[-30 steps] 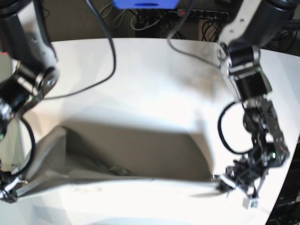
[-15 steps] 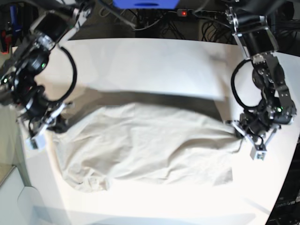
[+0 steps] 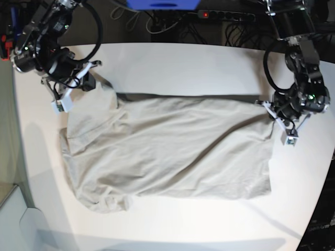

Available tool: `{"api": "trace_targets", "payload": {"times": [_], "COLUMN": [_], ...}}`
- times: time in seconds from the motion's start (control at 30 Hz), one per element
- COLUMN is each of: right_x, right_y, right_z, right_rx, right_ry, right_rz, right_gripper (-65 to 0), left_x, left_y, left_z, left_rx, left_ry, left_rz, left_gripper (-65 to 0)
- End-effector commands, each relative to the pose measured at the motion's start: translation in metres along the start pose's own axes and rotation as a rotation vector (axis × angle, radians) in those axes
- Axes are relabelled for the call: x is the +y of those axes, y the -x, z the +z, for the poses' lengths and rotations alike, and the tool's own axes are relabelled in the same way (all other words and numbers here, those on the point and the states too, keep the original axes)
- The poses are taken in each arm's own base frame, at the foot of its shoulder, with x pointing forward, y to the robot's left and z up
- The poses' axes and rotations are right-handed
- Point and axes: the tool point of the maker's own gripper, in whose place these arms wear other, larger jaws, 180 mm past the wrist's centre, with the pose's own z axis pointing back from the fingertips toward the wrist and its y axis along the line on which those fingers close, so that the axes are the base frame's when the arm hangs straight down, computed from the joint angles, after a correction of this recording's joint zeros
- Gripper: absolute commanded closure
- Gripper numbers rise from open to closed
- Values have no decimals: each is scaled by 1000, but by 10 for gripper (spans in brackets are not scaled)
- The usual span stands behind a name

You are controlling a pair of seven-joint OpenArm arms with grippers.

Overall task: Layout the t-shirt on the table in an organized manner, then fold the t-shirt properly
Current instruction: 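Lower the shirt onto the table with both grippers, spreading it, then release the shirt and move both grippers to its sides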

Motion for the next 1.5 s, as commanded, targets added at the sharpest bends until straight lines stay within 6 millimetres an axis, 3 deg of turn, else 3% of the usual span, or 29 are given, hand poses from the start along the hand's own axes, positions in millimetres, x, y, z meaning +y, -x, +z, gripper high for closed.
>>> {"api": "trace_targets", "payload": {"times": [0.0,0.07,0.33,0.5,0.63,0.73,0.9,1.17,1.3,1.37,1.47], "right_x": [1,1,17,54,94,113,114,111,109,108,108], "right_y": [-8,0,-2,-12,-10,-7,5,14,24,28,31], "right_z": [5,5,13,10,7,1,-12,-13,-15,-17,-17], "right_rx": [-35,-19,-177,-304,-358,-349,-281,-247,-183,-154,-141], "right_ry": [1,1,-15,-121,-238,-306,-296,-281,-273,-271,-271], "right_rz": [18,10,-31,-18,-8,30,42,22,31,39,41], "right_gripper": [0,0,0,0,0,0,0,-2,-58,-98,-156], "left_x": [7,14,26,28,25,24,25,19,17,18,19], "left_y": [-13,-13,-21,-26,-22,-22,-9,20,26,27,25], "left_z": [6,8,13,14,13,13,9,-12,-16,-16,-14], "left_rx": [-40,-37,-56,-62,-54,-53,-24,67,89,94,88], "left_ry": [-23,-38,-67,-71,-61,-58,-60,-17,-9,-11,-14], "left_rz": [-12,-19,-30,-29,-27,-26,-25,19,20,24,22], "left_gripper": [-3,-3,-3,-3,-2,-3,-3,-5,-6,-34,-162]}}
